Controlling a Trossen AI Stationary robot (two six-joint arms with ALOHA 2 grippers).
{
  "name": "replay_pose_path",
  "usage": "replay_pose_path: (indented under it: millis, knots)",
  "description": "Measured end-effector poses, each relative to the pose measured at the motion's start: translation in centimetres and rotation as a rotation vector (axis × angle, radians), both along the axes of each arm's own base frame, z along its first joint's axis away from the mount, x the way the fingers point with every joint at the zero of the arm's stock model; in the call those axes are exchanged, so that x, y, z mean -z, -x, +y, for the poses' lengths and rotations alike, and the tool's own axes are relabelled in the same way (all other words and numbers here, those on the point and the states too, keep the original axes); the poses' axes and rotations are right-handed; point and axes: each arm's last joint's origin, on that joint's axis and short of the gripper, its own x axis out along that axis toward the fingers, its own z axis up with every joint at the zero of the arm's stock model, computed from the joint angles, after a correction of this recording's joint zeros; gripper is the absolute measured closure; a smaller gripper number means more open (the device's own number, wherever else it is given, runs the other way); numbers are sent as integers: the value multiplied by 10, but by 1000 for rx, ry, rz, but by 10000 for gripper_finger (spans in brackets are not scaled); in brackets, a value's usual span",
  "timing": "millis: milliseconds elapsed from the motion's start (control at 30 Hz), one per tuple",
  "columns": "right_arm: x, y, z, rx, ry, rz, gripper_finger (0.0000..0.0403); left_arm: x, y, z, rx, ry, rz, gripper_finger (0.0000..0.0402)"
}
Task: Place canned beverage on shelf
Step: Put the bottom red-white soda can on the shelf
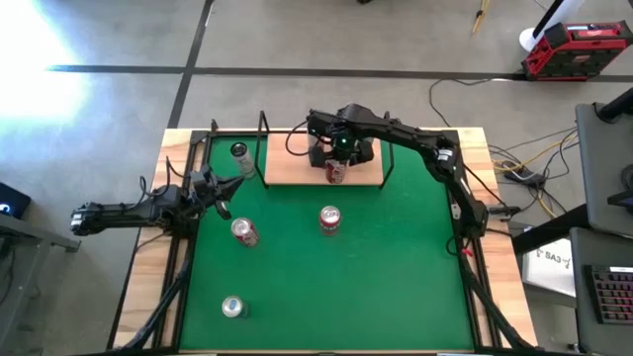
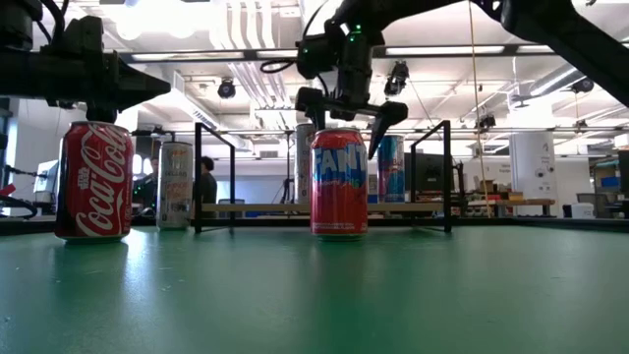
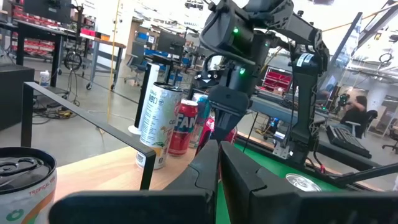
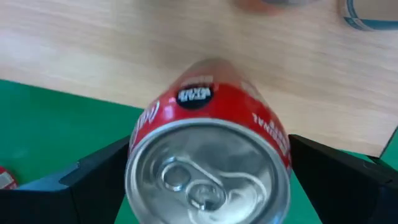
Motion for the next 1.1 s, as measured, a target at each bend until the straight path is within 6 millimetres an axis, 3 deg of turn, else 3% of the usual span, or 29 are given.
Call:
replay_pose_path:
  millis: [133, 367, 600, 833, 1100]
  knots:
    - [4, -2, -2, 27, -5, 2, 23, 0, 0, 0, 0, 0, 0, 402]
    - [4, -2, -3, 59, -8, 1, 102, 0, 0, 0, 0, 0, 0, 402]
    - [2, -7, 7, 110, 3, 0, 102, 0, 0, 0, 0, 0, 0, 402]
    - [-9, -20, 24, 51, 130, -66, 102, 0, 0, 0, 0, 0, 0, 402]
    - [-17, -29, 29, -41, 231, -125, 102, 0, 0, 0, 0, 0, 0, 402]
